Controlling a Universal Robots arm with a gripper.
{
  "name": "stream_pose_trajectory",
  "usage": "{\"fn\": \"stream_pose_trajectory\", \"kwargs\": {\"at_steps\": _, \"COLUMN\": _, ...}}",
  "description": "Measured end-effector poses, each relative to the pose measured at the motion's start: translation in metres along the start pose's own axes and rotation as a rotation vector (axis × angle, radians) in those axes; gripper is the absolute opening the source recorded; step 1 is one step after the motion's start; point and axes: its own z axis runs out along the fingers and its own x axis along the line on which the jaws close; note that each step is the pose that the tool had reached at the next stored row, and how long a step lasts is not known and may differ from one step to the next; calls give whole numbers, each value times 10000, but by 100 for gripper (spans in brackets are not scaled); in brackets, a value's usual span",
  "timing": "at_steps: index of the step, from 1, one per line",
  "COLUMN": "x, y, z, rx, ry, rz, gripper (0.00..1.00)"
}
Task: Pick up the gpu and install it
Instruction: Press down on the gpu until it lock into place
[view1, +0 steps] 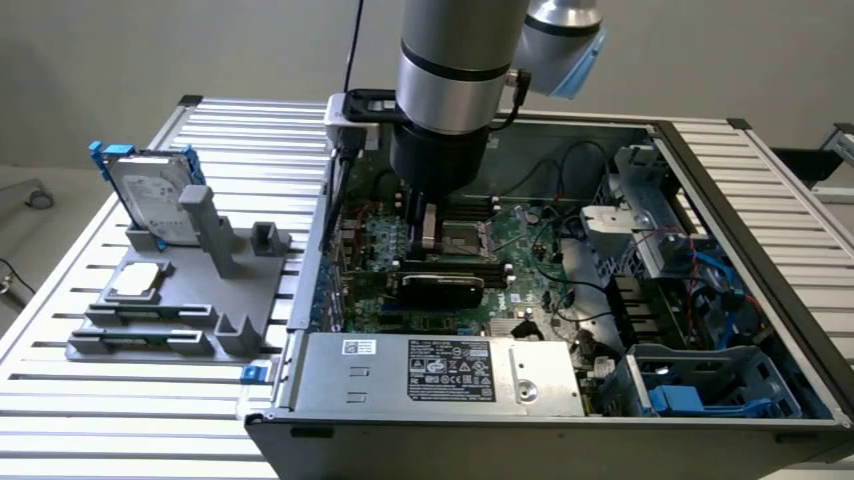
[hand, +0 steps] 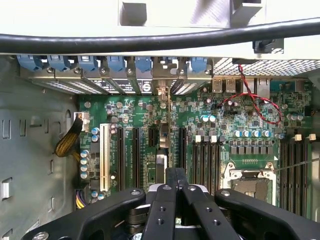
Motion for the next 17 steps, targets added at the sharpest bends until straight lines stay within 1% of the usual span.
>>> {"fn": "stream_pose_trajectory", "kwargs": {"at_steps": 10, "x": -2, "y": -13, "z": 173, "rx": 3, "ry": 0, "rz": 1, "gripper": 11}}
{"fn": "stream_pose_trajectory", "kwargs": {"at_steps": 17, "x": -12, "y": -17, "z": 233, "rx": 3, "ry": -1, "rz": 1, "gripper": 11}}
